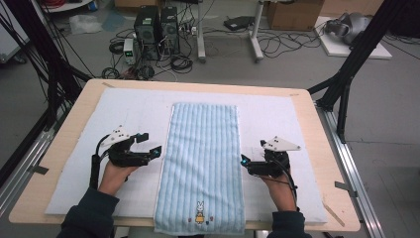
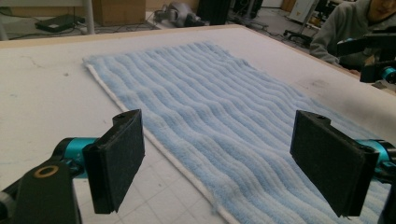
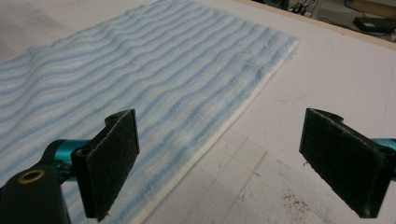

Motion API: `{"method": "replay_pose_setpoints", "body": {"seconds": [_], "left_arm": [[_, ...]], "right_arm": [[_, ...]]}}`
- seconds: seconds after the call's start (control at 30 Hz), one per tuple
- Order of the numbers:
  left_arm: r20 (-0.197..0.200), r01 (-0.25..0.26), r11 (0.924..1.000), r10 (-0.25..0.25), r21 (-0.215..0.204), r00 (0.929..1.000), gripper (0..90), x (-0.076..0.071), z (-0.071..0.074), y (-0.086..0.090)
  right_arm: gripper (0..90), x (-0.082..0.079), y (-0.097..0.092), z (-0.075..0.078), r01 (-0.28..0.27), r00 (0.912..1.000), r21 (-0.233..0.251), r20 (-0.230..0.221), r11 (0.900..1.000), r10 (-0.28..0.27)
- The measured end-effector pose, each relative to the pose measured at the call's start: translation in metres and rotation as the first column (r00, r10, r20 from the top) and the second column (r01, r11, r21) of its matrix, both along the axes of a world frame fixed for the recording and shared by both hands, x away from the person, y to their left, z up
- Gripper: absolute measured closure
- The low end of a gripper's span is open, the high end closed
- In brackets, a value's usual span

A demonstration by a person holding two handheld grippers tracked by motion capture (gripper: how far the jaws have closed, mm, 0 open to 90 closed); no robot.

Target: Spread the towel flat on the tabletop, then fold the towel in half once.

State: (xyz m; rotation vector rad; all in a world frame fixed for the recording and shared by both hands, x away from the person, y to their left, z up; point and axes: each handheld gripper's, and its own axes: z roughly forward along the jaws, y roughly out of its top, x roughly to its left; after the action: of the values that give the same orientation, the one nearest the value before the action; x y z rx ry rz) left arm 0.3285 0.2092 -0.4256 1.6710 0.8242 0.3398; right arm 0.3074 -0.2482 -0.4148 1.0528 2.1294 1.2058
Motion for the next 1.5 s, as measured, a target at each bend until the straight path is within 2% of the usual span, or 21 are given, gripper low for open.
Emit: {"method": "replay_pose_setpoints", "body": {"seconds": [0.13, 0.37, 0.53, 0.73, 0.8, 0.83, 0.9, 1.0, 1.1, 1.23, 1.27, 1.4, 1.5], "left_arm": [[0.0, -0.03, 0.9993, 0.03, -0.021, 0.9996, 18.1, -0.001, 0.002, 0.004], [-0.022, -0.052, 0.9984, 0.051, -0.022, 0.9984, 18.1, 0.002, 0.0, 0.004], [-0.027, -0.049, 0.9988, 0.048, -0.007, 0.9985, 18.1, 0.003, -0.002, 0.003], [-0.059, -0.029, 0.9996, 0.029, 0.004, 0.9978, 22.5, 0.007, -0.006, -0.002], [-0.065, -0.027, 0.9996, 0.027, -0.006, 0.9975, 23.5, 0.011, -0.007, -0.006], [-0.082, -0.023, 0.9997, 0.022, -0.006, 0.9964, 24.2, 0.014, -0.008, -0.007], [-0.105, -0.03, 0.999, 0.033, 0.032, 0.994, 25.9, 0.021, -0.008, -0.012], [-0.112, -0.039, 0.9987, 0.042, 0.033, 0.9928, 27.5, 0.032, -0.003, -0.018], [-0.129, -0.052, 0.9967, 0.06, 0.061, 0.9899, 27.2, 0.047, 0.002, -0.027], [-0.16, -0.078, 0.993, 0.091, 0.089, 0.9828, 27.5, 0.064, 0.0, -0.036], [-0.177, -0.079, 0.991, 0.097, 0.108, 0.9794, 27.1, 0.069, -0.002, -0.038], [-0.186, -0.095, 0.9866, 0.119, 0.132, 0.9754, 30.5, 0.075, -0.007, -0.043], [-0.196, -0.084, 0.9827, 0.116, 0.165, 0.9737, 34.8, 0.076, -0.013, -0.046]], "right_arm": [[11.1, -0.001, 0.003, 0.0, -0.016, 0.9999, -0.013, 0.0, 0.9998, 0.016], [11.1, -0.004, -0.007, 0.004, -0.004, 1.0, 0.021, 0.007, 0.9998, 0.004], [11.1, -0.005, -0.013, 0.003, 0.011, 0.9999, 0.032, 0.006, 0.9994, -0.012], [11.1, -0.004, -0.011, 0.0, 0.011, 0.9999, 0.023, -0.013, 0.9997, -0.01], [11.1, -0.003, -0.01, -0.002, 0.008, 0.9998, 0.016, -0.017, 0.9998, -0.008], [11.1, -0.003, -0.01, -0.002, 0.011, 0.9997, 0.014, -0.023, 0.9998, -0.011], [11.1, -0.003, -0.01, -0.001, 0.013, 0.9995, 0.014, -0.028, 0.9998, -0.013], [11.1, -0.003, -0.01, 0.0, 0.018, 0.9995, 0.026, -0.027, 0.9995, -0.017], [11.1, -0.002, -0.01, -0.001, 0.013, 0.9994, 0.03, -0.032, 0.9994, -0.012], [11.1, -0.002, -0.01, -0.002, 0.012, 0.9993, 0.03, -0.034, 0.9995, -0.011], [11.2, -0.002, -0.011, -0.001, 0.017, 0.9991, 0.033, -0.039, 0.9993, -0.015], [11.1, -0.002, -0.013, -0.002, 0.023, 0.9987, 0.045, -0.046, 0.9987, -0.021], [11.2, -0.001, -0.012, -0.002, 0.024, 0.9985, 0.044, -0.051, 0.9987, -0.021]]}}
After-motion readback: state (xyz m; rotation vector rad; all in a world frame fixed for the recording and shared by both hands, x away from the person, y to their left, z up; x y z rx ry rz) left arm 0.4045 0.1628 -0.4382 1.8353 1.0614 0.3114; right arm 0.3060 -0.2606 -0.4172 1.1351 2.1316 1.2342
